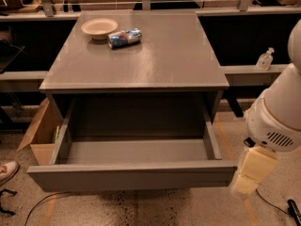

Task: Close top drawer

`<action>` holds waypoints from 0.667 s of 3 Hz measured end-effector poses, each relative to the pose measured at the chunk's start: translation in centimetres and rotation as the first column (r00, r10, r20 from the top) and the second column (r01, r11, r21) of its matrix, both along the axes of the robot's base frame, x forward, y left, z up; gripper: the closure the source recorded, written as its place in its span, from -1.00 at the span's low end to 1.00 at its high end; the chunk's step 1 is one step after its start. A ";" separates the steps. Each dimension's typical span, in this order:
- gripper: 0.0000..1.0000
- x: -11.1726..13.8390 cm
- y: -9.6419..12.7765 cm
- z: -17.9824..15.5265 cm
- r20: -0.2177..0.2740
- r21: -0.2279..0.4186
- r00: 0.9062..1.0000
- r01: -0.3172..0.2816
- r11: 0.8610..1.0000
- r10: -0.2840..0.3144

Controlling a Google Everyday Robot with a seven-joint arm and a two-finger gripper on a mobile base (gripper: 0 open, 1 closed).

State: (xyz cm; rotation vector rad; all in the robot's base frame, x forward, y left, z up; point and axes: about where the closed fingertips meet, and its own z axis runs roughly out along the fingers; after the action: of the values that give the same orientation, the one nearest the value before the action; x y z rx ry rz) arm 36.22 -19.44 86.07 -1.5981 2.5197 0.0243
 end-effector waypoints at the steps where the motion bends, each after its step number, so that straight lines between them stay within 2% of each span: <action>1: -1.00 -1.2 0.6 -2.8 -0.047 0.004 0.996 0.072 0.997 -0.071; 2: -1.00 -2.5 1.7 -5.3 -0.091 0.006 0.988 0.127 0.992 -0.126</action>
Offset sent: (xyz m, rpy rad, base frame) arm -0.0418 0.0297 -0.0818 0.0172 0.1447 -0.1941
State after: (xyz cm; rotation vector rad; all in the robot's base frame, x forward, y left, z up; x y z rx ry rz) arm 33.69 -17.76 80.80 -1.4617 2.6795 0.0982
